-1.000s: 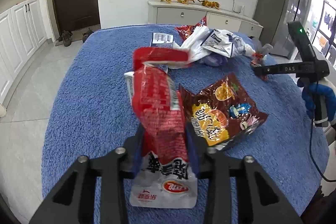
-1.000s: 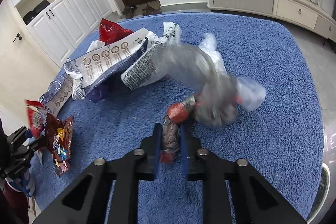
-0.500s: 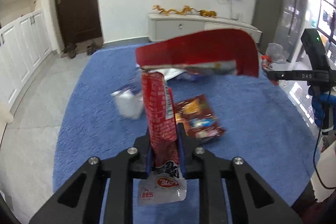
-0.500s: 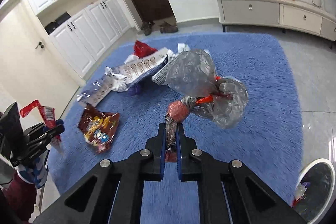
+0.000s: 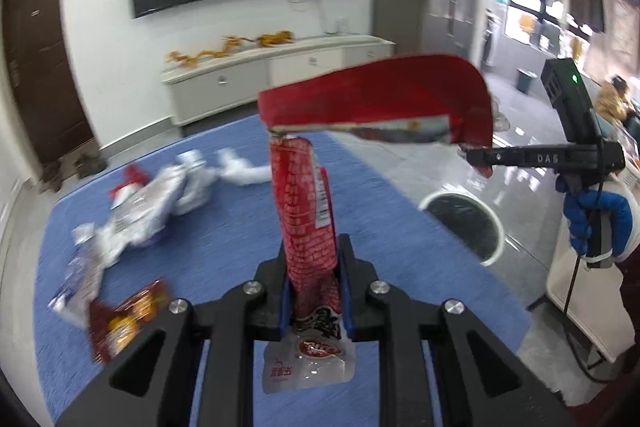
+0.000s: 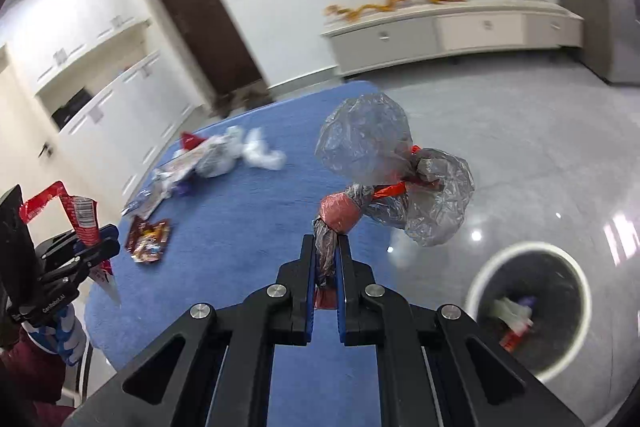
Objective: Collect trash
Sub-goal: 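Carry both items over the trash bin and open both tools to drop them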
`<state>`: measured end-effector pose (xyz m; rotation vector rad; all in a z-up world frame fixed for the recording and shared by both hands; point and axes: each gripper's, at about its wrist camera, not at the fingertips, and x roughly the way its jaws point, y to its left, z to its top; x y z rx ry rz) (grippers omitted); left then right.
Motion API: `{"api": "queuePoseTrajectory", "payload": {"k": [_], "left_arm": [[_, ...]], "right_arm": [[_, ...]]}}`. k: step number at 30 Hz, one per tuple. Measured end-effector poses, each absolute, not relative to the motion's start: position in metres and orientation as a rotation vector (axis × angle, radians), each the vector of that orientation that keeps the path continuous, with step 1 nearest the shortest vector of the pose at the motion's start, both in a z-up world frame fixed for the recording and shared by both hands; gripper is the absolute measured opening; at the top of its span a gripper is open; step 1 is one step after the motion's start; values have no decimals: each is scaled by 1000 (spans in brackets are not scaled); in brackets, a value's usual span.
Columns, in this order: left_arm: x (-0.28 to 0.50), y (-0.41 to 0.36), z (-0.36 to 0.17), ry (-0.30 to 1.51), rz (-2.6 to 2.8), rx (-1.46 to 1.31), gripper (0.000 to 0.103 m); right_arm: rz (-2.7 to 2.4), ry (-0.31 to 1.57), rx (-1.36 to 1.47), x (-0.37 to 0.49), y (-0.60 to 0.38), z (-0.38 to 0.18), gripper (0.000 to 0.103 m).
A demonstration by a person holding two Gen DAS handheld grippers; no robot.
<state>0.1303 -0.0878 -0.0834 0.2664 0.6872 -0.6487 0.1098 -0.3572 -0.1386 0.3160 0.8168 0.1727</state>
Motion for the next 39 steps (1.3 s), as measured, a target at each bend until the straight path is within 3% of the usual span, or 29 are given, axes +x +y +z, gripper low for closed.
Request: {"api": "queuePoseTrajectory", "payload": {"k": [10,19,22,24,27,31,33,39], "left_arm": [[166,-294,-101,820,-863,372,19],[187,-435,-169,968,-948,397,32],[187,-458,-189,1000,-944,393,36],[187,-469,-202,1023,-930,371,46],[192,-478,-212,1045,-919,361,51],[192,-480,-217,1045,-925,346,55],[193,-477,-218,1047,-926,336,60],[189,-474,-211,1041,-922,315,61]], "right_arm": [[-63,887,459,68,-479,-220,8],[-162,986,584,64,-544,-298,10],[-168,1004,601,69,-556,-308,12],[-176,1023,599,70,-566,-316,13],[-191,1037,591,75,-570,-323,15],[-214,1036,586,72,-574,-327,32],[-223,1034,581,70,-575,-327,33],[-255,1016,557,59,-572,-312,33]]}}
